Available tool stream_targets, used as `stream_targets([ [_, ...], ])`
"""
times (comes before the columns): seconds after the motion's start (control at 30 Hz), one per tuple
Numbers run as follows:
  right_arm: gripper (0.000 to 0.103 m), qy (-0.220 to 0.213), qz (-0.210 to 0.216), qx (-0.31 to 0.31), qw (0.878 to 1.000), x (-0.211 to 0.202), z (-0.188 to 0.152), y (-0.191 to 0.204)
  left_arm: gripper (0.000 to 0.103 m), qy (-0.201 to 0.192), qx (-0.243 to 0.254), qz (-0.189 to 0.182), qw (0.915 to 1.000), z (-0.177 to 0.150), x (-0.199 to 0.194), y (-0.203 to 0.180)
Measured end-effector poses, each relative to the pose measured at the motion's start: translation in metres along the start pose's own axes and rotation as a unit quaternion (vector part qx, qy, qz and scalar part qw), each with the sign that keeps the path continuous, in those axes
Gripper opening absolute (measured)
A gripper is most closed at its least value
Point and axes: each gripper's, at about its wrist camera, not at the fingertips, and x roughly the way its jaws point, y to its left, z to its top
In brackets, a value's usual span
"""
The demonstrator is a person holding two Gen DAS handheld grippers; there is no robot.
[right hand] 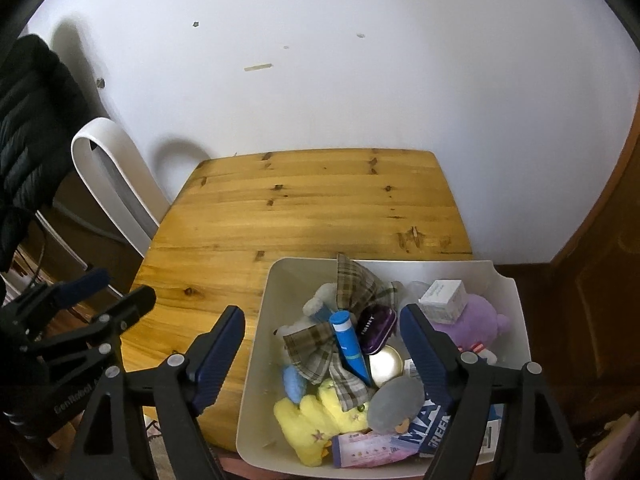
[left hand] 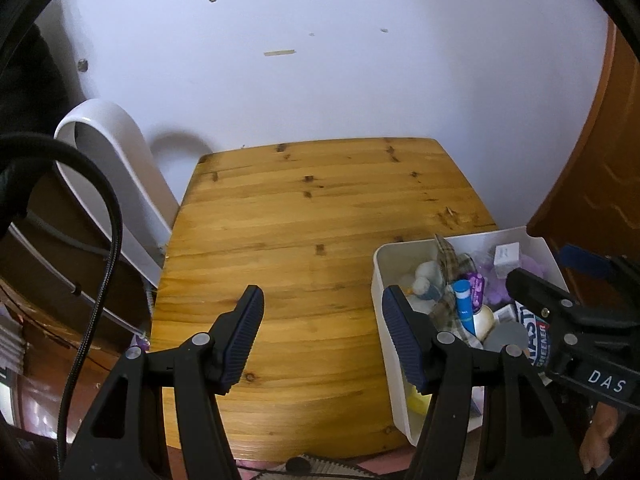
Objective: Organize objects
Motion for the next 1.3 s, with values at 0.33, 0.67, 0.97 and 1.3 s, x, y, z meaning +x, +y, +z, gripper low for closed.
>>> stream_targets([
  [0.33,0.081,-0.024,-0.018,0.006,1.000,-0.014,-0.001,0.005,0.069,0.015,-0.027,0.010,0.9995,-0.002,0.006,0.010],
  [0.67,0.081,-0.046,-0.027,0.005,0.999,-0.023,0.005,0.007,0.070,0.002,-0.043,0.046,0.9980,0.003,-0.001,0.018],
  [0.97,0.081,-0.054,-0.025,0.011,0.998,-0.028,0.006,0.005,0.070,-0.009,-0.058,0.059,0.9966,0.004,-0.008,0.024],
  [1.3,0.081,-0.046,-0.024,0.013,0.999,-0.024,0.003,0.006,0.070,-0.008,-0.054,0.054,0.9970,0.004,-0.005,0.021],
])
